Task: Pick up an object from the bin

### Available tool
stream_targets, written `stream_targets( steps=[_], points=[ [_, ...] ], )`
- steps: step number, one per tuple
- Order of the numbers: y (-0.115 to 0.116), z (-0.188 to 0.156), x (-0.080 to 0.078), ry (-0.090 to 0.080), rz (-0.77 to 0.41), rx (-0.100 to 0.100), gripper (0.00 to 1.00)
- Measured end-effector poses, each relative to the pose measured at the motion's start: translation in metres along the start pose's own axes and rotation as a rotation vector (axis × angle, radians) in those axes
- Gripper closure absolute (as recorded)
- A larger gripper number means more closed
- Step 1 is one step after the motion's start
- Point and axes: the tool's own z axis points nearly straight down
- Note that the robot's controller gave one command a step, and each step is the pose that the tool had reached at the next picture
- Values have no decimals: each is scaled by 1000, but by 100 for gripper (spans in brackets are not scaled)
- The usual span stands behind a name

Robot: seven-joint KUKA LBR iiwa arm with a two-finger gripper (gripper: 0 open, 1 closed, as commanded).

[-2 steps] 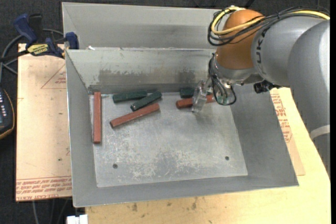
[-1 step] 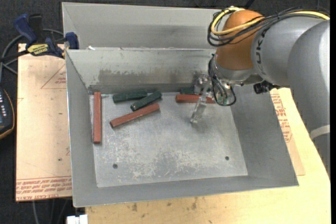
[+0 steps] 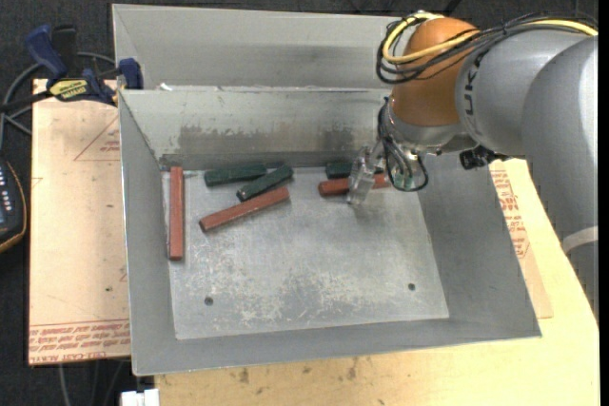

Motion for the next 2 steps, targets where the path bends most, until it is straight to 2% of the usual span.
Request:
stream_targets(
  steps=[1, 2],
  points=[
    [0, 0, 1, 2, -1, 0, 0],
    [0, -1, 0, 0, 0, 0, 100]
  ],
)
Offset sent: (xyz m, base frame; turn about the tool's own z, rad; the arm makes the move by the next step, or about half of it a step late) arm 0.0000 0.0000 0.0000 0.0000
